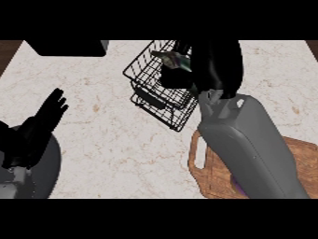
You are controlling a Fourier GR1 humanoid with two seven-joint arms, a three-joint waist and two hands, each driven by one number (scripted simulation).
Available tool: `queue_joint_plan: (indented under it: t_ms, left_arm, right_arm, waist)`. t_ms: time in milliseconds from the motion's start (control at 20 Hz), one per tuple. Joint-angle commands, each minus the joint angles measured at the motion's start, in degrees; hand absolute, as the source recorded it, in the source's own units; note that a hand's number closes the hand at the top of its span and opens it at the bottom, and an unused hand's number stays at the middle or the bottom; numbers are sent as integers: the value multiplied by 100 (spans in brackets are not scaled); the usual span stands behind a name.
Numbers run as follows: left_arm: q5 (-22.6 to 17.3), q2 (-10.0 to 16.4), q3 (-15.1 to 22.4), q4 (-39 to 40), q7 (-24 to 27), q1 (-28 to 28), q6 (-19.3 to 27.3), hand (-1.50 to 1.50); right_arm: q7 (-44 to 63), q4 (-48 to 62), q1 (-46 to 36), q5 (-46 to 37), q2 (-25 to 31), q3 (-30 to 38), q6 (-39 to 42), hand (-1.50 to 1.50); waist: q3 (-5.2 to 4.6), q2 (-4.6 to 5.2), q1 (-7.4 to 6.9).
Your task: Pick the eggplant from the cutting board and place it in the tiered basket
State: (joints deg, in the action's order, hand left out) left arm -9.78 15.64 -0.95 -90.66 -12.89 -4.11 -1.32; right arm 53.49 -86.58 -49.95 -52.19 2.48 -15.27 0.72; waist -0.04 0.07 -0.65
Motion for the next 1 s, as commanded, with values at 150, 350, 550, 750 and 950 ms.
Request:
queue_joint_plan:
  t_ms: [150, 350, 550, 750, 950]
  left_arm:
    - [229, -169, 31, 76, 254, 158, -74, 0]
    - [27, 60, -320, 279, 407, 63, -376, 0]
    - [131, -20, -316, 189, 98, 17, -224, 0]
    - [306, -286, -152, 244, 28, -241, 0, 0]
    - [16, -7, -397, 230, -110, -334, -334, 0]
  right_arm:
    - [-595, 1153, -174, -132, -228, 329, -489, 150]
    - [-1143, 1567, -40, -291, -69, 396, -923, 150]
    - [-966, 2240, -665, -404, -121, 525, -1001, 150]
    - [-1160, 2751, -629, -786, -240, 364, -1821, 150]
    - [-1638, 3370, -811, -442, -247, 762, -3015, 150]
  waist:
    - [2, 1, 16]
    - [2, 5, 19]
    - [2, 4, 2]
    - [3, 7, 15]
    - [4, 23, -36]
